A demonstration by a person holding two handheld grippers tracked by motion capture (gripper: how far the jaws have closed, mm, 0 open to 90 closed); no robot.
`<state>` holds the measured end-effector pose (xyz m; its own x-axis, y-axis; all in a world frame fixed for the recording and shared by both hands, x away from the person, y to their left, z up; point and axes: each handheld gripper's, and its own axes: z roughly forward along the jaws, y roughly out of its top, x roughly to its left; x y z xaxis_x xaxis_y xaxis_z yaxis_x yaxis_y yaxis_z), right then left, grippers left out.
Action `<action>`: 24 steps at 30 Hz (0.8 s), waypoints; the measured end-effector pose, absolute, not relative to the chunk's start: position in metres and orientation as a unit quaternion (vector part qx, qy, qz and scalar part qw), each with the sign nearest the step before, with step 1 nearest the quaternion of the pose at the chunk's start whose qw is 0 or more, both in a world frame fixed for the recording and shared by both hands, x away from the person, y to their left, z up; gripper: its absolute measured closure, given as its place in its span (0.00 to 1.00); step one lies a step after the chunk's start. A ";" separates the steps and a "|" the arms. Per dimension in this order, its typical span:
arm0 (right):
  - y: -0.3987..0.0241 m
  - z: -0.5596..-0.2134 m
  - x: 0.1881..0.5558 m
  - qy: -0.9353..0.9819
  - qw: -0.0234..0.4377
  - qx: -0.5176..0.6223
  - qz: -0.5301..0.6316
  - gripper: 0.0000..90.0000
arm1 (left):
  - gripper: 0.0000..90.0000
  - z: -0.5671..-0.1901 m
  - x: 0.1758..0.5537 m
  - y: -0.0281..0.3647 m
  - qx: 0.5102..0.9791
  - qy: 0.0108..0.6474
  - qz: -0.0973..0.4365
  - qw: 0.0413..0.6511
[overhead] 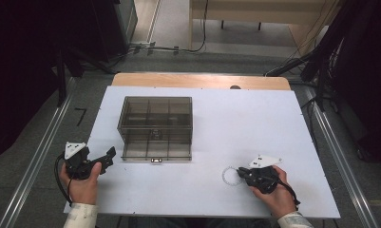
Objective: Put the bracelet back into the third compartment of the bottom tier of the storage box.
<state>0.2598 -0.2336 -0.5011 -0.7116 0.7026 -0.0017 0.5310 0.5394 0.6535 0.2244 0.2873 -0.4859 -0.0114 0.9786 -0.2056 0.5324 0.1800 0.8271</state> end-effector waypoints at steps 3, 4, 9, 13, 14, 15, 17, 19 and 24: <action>-0.234 -0.501 0.261 0.868 0.130 0.354 0.323 0.93 | 0.03 -0.486 0.224 0.287 0.577 0.655 0.277 0.402; -0.234 -0.501 0.261 0.868 0.130 0.355 0.323 0.93 | 0.03 -0.486 0.225 0.287 0.577 0.655 0.277 0.402; -0.235 -0.501 0.261 0.866 0.127 0.358 0.325 0.93 | 0.03 -0.486 0.225 0.287 0.577 0.655 0.278 0.401; -0.235 -0.501 0.261 0.866 0.128 0.357 0.326 0.94 | 0.03 -0.486 0.224 0.288 0.577 0.655 0.277 0.403; -0.235 -0.501 0.261 0.865 0.127 0.358 0.327 0.94 | 0.03 -0.486 0.224 0.288 0.577 0.654 0.277 0.403; -0.235 -0.501 0.261 0.865 0.127 0.358 0.328 0.94 | 0.03 -0.486 0.224 0.288 0.577 0.654 0.277 0.403; -0.235 -0.499 0.261 0.865 0.128 0.355 0.331 0.95 | 0.03 -0.486 0.224 0.288 0.577 0.655 0.277 0.402; -0.234 -0.498 0.260 0.864 0.130 0.353 0.335 0.95 | 0.03 -0.486 0.224 0.288 0.577 0.655 0.277 0.402; -0.236 -0.493 0.259 0.860 0.131 0.353 0.343 0.95 | 0.03 -0.486 0.224 0.289 0.576 0.655 0.276 0.403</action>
<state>0.2590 -0.2357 -0.4929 -0.7160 0.6979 0.0180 0.5185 0.5144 0.6830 0.2241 0.2886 -0.4860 -0.0116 0.9777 -0.2095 0.5324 0.1834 0.8264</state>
